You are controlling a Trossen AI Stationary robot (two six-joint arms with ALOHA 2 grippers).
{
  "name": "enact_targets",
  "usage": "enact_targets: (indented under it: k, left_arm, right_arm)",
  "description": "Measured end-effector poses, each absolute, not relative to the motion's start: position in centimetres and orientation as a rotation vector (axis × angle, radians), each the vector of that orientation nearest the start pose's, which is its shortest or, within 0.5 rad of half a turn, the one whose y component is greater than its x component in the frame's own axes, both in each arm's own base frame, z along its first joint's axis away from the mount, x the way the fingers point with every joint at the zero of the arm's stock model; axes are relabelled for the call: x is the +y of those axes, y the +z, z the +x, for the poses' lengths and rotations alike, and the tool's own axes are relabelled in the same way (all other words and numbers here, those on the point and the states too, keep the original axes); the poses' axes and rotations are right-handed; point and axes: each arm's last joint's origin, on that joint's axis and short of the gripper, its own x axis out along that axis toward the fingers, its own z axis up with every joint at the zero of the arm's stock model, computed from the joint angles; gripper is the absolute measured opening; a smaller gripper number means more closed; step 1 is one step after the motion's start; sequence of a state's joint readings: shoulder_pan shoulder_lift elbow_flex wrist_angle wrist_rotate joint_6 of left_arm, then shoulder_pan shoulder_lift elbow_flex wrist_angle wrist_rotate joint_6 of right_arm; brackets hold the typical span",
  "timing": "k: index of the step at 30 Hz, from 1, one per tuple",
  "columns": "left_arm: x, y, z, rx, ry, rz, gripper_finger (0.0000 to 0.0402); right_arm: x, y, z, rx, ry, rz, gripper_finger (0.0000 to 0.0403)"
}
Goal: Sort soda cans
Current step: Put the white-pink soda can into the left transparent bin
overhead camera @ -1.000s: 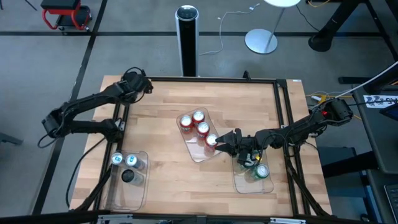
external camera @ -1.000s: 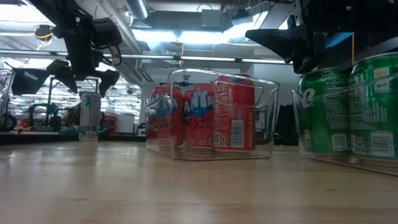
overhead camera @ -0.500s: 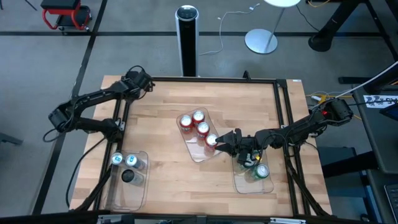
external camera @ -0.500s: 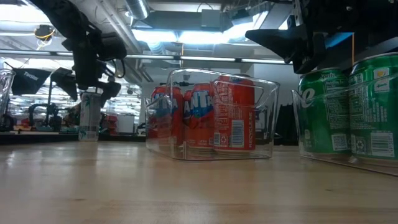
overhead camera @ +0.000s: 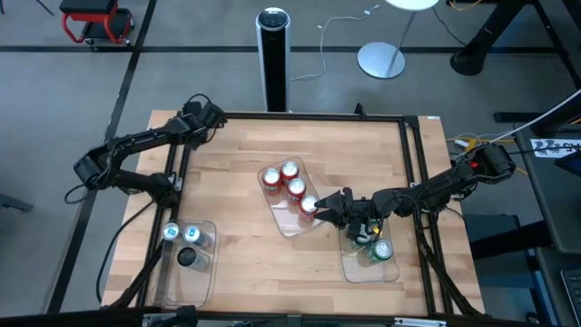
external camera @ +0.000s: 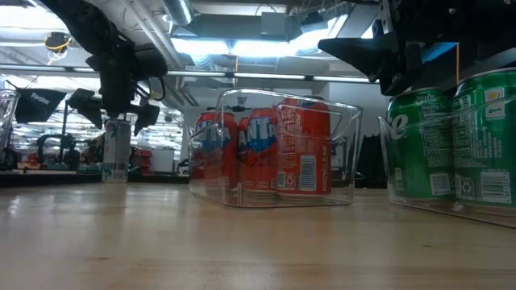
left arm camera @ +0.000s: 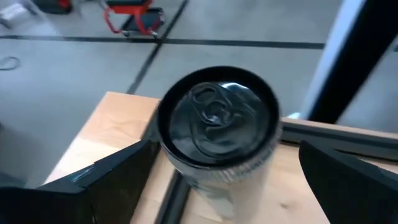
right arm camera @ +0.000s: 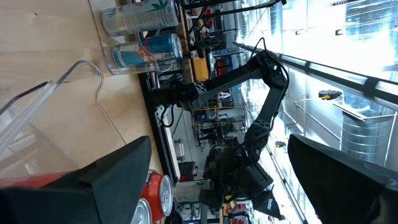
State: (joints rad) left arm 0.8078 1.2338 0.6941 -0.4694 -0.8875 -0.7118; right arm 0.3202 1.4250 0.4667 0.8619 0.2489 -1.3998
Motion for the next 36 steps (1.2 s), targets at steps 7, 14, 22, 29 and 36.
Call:
enact_targets:
  k: [7, 14, 22, 29, 36]
  left_arm:
    - [18.2, 18.9, 14.1, 0.562, 1.961, -0.337, 0.0392]
    - [18.7, 18.4, 14.4, 0.52, 2.017, -0.296, 0.0392]
    - [18.8, 18.4, 14.6, 0.479, 2.034, -0.298, 0.039]
    - [18.9, 18.4, 14.6, 0.457, 2.039, -0.312, 0.0339]
    - [19.0, 18.0, 14.7, 0.455, 2.048, -0.313, 0.0274]
  right_arm:
    - [7.7, 18.9, 25.6, 0.028, 0.125, -1.422, 0.0376]
    - [7.7, 19.0, 25.6, 0.027, 0.124, -1.421, 0.0376]
    - [7.7, 19.0, 25.6, 0.027, 0.124, -1.419, 0.0376]
    - [7.7, 19.0, 25.6, 0.027, 0.124, -1.418, 0.0376]
    - [7.7, 19.0, 25.6, 0.027, 0.124, -1.418, 0.0376]
